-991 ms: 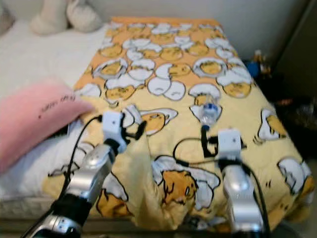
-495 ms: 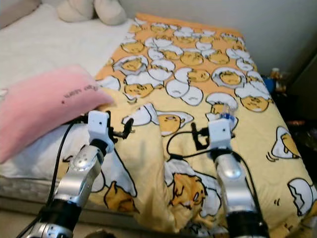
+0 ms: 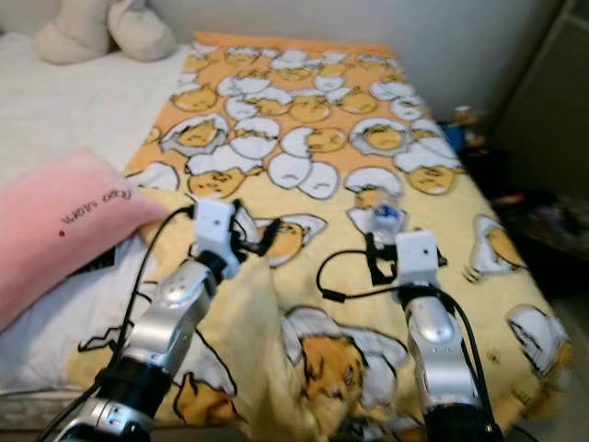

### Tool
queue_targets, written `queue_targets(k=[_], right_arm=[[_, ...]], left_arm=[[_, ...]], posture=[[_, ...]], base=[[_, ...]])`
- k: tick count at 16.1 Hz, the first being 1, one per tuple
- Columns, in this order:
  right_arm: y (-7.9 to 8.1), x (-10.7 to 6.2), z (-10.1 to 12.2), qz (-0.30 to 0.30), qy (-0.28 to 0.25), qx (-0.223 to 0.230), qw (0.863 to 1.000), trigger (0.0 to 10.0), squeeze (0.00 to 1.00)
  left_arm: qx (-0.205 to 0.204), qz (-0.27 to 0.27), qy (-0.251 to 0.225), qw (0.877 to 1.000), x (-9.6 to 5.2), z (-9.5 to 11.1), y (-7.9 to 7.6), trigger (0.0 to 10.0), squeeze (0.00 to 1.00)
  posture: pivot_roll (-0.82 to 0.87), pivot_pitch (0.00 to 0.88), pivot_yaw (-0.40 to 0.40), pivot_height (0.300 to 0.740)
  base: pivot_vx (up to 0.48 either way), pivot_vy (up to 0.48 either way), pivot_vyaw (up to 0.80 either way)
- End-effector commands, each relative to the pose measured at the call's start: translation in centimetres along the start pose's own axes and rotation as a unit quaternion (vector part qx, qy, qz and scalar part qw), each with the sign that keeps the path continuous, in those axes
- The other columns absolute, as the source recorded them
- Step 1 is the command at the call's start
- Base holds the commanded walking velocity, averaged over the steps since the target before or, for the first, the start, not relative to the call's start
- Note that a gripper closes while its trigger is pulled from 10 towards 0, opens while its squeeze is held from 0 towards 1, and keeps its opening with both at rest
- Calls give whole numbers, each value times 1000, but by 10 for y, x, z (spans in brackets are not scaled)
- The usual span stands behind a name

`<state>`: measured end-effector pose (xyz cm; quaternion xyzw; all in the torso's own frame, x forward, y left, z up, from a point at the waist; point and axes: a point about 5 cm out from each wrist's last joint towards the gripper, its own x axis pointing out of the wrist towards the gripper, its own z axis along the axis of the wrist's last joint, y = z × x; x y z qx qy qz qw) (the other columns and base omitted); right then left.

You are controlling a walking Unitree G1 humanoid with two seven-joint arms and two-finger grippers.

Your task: Clean up the room

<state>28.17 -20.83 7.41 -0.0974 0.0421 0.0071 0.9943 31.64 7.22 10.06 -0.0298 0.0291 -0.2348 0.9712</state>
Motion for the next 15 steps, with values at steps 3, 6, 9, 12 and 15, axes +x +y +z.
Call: queue_targets(k=[3,6,9,12,15], right_arm=[[2,-1,7,-5,-22,-2,1000,10000,0],[-2,-4,6,-26,-20,1,999,10000,0],[-8,-2,4,-56,-13,1,998,10000,0],[-8,-2,1,-62,-7,2,998,10000,0],[-11,2,1,-74,-3,6,997,10000,0]], left_arm=[[4,-4,2,1000,2,1,5,10000,0],[7,-13,0,1000,4,1,2,10000,0],[8,-19,1,1000,3,1,5,10000,0],[11,-21,1,1000,1,1,7,10000,0],[12,-28,-1,1000,-2,2,8,10000,0]], posture=[[-184,0,43,730],[-197,0,58,730],[-193,0,68,730],[-181,0,74,730],[-168,0,76,730]], base=[[480,0,0],[0,0,0],[0,0,0],[0,0,0],[0,0,0]])
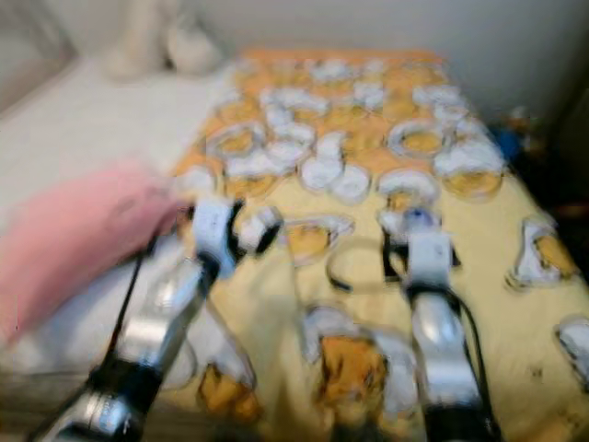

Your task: Clean up the room

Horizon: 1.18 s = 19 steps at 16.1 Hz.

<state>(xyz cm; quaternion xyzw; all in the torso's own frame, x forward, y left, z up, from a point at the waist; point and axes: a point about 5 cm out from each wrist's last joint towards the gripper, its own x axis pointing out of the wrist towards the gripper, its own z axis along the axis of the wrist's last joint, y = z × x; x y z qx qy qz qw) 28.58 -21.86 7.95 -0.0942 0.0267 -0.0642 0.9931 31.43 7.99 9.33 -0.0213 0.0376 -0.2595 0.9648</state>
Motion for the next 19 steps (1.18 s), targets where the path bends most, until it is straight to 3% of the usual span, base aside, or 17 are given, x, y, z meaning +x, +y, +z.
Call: queue_targets(k=[1,6,10,16,19], right_arm=[[-1,-1,-2,-3,5,-1,1000,10000,0],[-8,3,-3,-14,7,-13,1000,10000,0],[-5,5,-3,-7,9,-16,1000,10000,0],[-1,4,-3,0,6,-18,1000,10000,0],[0,2,-4,1,8,-16,1000,10000,0]], left_arm=[[7,-7,-12,1000,2,9,2,10000,0],[9,-20,-7,1000,-3,4,-3,10000,0],[11,-27,-9,1000,-4,4,-4,10000,0],[9,-47,-22,999,-2,7,-10,10000,0],[13,-84,-28,996,-3,8,-22,10000,0]], posture=[[-166,0,75,730],[-158,0,66,730],[-151,0,59,730],[-165,0,59,730],[-171,0,63,730]], base=[[0,0,0],[0,0,0],[0,0,0],[337,-338,0],[257,-401,0]])
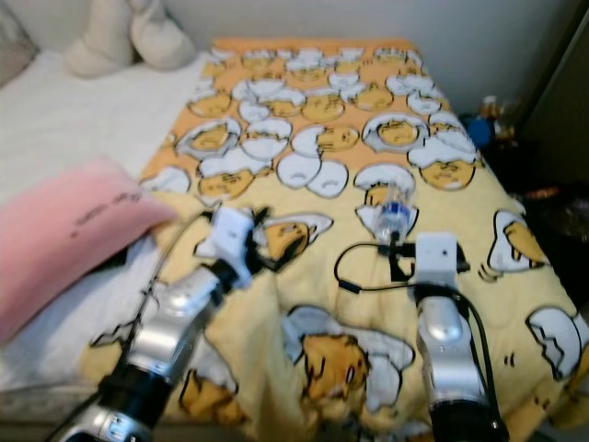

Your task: Clean up the room

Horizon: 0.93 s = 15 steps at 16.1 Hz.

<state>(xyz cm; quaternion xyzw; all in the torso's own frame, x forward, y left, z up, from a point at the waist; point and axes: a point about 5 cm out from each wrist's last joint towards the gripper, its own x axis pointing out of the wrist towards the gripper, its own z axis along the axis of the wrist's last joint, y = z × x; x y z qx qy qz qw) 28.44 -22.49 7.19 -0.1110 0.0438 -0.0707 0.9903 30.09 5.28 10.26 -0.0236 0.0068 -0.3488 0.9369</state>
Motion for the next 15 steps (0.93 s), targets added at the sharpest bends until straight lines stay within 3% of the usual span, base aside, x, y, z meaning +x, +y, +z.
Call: queue_targets(k=[1,3,15], right_arm=[[5,2,4,7,-8,2,1000,10000,0],[5,2,5,8,-7,2,1000,10000,0],[7,12,11,22,-7,-2,1000,10000,0]], left_arm=[[3,6,-1,1000,-5,0,6,10000,0],[-8,10,-5,1000,-5,0,6,10000,0],[-20,28,-9,999,-10,0,10,10000,0]], posture=[[-173,0,64,730],[-173,0,63,730],[-154,0,52,730]], base=[[0,-420,0],[0,-420,0],[0,0,0]])
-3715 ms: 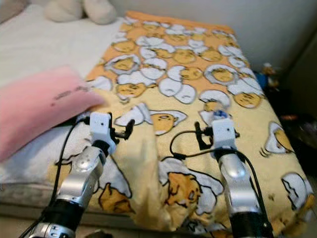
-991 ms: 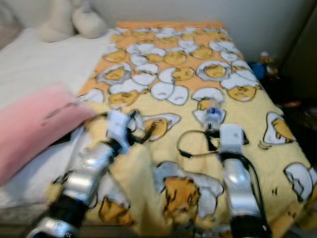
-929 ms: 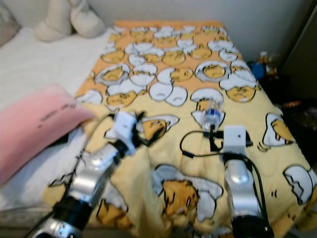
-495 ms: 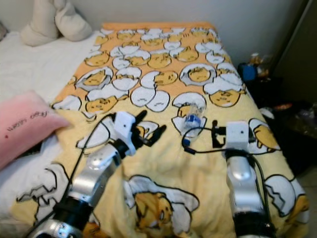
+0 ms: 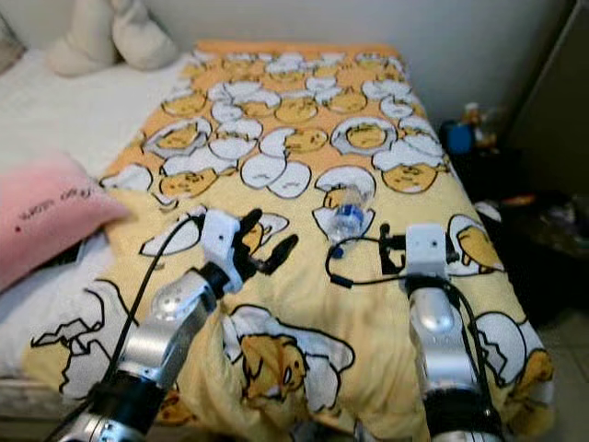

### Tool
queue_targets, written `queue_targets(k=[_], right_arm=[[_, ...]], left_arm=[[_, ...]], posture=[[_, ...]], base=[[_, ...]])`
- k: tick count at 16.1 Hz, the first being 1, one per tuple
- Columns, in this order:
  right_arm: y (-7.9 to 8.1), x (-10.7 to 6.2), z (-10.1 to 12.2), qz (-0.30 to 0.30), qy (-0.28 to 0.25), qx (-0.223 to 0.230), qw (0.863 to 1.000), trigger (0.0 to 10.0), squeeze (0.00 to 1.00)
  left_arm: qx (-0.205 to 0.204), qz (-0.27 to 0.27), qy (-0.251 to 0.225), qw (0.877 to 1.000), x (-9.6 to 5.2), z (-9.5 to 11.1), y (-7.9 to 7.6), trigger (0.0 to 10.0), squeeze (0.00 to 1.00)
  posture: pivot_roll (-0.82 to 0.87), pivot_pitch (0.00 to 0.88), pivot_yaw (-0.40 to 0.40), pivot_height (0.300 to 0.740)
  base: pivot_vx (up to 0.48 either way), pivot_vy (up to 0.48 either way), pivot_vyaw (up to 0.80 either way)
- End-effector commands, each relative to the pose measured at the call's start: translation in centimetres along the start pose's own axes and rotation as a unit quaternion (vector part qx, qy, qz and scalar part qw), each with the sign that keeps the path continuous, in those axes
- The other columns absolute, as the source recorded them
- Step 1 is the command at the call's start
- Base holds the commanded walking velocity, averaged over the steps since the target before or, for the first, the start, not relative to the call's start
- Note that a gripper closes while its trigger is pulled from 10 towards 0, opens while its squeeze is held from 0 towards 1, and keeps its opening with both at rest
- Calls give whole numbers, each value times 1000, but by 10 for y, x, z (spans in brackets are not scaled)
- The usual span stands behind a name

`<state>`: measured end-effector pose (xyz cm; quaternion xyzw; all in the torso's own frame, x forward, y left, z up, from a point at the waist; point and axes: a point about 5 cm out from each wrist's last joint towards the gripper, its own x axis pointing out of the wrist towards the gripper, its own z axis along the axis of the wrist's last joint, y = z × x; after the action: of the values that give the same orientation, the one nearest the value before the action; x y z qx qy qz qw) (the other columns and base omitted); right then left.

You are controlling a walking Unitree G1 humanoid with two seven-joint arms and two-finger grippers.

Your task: Clean up the room

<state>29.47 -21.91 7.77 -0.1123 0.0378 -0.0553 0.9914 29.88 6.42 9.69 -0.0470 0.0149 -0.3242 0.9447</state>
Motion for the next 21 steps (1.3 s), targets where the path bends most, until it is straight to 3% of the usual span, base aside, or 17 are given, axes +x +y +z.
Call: queue_targets(k=[1,7,10,12,14,19,21], right_arm=[[2,5,4,9,1,1,1000,10000,0],[-1,22,7,4,9,13,1000,10000,0],[8,34,4,-3,33,45,998,10000,0],[15,42,4,-4,49,62,997,10000,0],[20,46,6,-2,54,65,996,10000,0],[36,51,0,-22,100,86,991,10000,0],[41,49,-8,-25,138,108,984,10000,0]], left_arm=[[5,4,-8,1000,-2,5,3,10000,0],[18,-7,-4,1000,-15,8,4,10000,0],[4,-50,7,999,-34,13,-4,10000,0],[16,-96,23,995,-47,15,-15,10000,0],[17,-101,30,994,-55,19,-17,10000,0],[6,-90,68,994,-95,27,-22,10000,0],[10,-135,87,987,-107,31,-32,10000,0]], posture=[[-151,0,51,730],[-63,0,36,730],[26,52,43,730],[76,85,49,730],[104,102,54,730],[223,191,93,730],[262,224,116,730]], base=[[0,0,0],[0,0,0],[0,0,0],[0,0,0],[0,0,0],[0,0,0],[0,0,0]])
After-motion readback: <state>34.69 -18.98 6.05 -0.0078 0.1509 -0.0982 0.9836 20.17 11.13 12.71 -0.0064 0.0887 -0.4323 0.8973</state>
